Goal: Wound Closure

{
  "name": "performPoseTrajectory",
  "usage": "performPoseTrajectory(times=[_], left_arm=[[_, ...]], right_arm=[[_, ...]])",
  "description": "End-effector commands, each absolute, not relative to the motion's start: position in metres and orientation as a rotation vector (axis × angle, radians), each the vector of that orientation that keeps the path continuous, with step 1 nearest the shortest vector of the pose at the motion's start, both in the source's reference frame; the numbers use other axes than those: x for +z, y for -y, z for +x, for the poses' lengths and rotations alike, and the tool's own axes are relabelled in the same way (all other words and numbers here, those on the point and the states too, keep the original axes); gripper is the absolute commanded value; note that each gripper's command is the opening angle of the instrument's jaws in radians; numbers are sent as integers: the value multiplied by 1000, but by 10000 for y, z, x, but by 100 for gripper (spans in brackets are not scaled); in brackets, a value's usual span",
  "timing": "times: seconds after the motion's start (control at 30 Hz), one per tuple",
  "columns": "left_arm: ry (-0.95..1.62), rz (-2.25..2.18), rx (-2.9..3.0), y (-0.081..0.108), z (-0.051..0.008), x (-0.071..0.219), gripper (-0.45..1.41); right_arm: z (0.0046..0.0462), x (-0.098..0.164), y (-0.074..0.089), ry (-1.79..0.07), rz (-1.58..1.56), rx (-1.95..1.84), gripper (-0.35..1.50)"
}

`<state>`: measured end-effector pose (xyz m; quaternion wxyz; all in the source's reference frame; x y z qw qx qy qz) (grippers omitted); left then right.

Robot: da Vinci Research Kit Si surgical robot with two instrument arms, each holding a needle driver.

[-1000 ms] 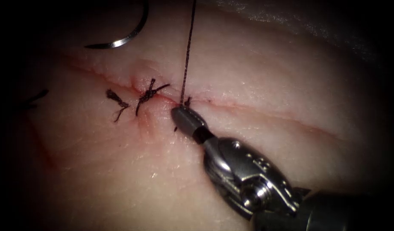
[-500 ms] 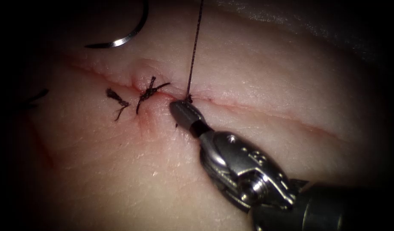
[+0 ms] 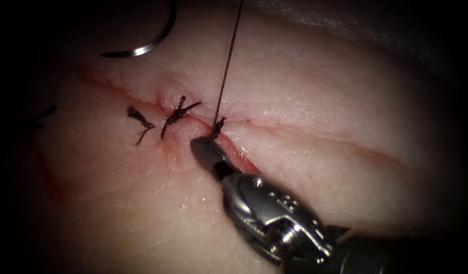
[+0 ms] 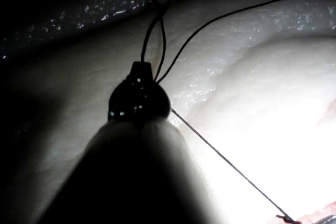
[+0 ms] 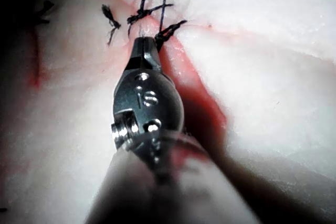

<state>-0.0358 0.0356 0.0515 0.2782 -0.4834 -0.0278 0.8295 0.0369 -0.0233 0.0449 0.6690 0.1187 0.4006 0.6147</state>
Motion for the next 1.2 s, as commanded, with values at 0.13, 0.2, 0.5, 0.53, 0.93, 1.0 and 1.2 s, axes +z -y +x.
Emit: performPoseTrajectory(times=[0.13,0.2,0.5,0.53,0.93,1.0,1.2], left_arm=[[56,-1290,2232,-367,-363,514,-45],[45,-1289,2237,-369,-364,512,-45],[31,-1273,2231,-369,-366,513,-45],[27,-1270,2230,-369,-366,513,-45],[-12,-1262,2260,-382,-368,504,-45],[-17,-1264,2257,-386,-369,501,-45],[-24,-1260,2256,-389,-368,500,-45]], right_arm=[[377,457,240,-889,274,1373,-35],[375,459,242,-881,274,1370,-35],[375,459,245,-879,280,1359,-35],[375,459,245,-879,283,1358,-35],[388,445,265,-848,318,1251,-35],[390,449,268,-836,334,1242,-35],[387,458,270,-822,351,1263,-35]])
